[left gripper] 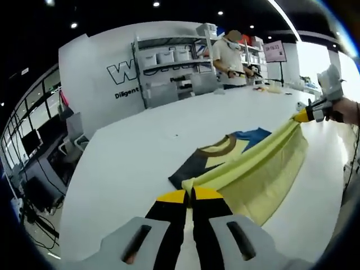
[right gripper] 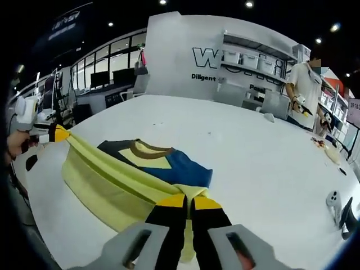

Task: Fold the garment on the visible template until the final outline fits inside the template.

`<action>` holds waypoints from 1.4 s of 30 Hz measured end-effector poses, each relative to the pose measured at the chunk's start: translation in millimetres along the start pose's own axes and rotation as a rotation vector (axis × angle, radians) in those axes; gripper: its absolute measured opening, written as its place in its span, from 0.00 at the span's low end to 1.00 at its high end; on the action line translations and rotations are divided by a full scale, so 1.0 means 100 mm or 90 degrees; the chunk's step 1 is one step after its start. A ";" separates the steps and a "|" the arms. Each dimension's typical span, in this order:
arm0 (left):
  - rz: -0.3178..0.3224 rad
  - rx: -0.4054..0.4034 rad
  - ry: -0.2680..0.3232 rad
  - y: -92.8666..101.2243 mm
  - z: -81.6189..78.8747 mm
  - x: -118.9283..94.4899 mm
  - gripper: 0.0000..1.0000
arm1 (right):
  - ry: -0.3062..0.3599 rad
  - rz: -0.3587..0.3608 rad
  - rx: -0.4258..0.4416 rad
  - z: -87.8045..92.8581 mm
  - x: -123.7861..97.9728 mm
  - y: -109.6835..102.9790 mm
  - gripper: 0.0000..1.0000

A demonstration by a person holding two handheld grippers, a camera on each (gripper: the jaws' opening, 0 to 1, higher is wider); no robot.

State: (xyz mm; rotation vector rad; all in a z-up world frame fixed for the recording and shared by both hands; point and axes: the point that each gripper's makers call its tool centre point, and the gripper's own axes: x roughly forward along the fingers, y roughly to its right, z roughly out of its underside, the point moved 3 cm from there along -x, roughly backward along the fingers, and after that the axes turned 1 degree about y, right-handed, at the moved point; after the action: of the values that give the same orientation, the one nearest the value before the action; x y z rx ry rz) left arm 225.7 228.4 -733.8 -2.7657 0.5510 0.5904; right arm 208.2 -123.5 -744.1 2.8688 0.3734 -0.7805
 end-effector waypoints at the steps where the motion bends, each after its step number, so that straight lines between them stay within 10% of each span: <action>1: -0.004 0.009 0.000 -0.03 -0.01 0.04 0.05 | 0.014 -0.011 0.020 -0.06 0.02 -0.01 0.00; 24: -0.009 -0.039 0.008 -0.23 -0.22 0.50 0.05 | 0.008 -0.001 -0.027 -0.39 0.44 0.17 0.00; 42: 0.005 0.017 -0.046 -0.31 -0.07 0.85 0.05 | -0.013 -0.018 -0.068 -0.46 0.85 0.20 0.00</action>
State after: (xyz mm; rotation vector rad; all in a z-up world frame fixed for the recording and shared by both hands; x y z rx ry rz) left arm 313.3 227.7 -759.2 -2.7065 0.5499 0.6762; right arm 307.0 -116.7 -746.7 2.7604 0.4397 -0.7700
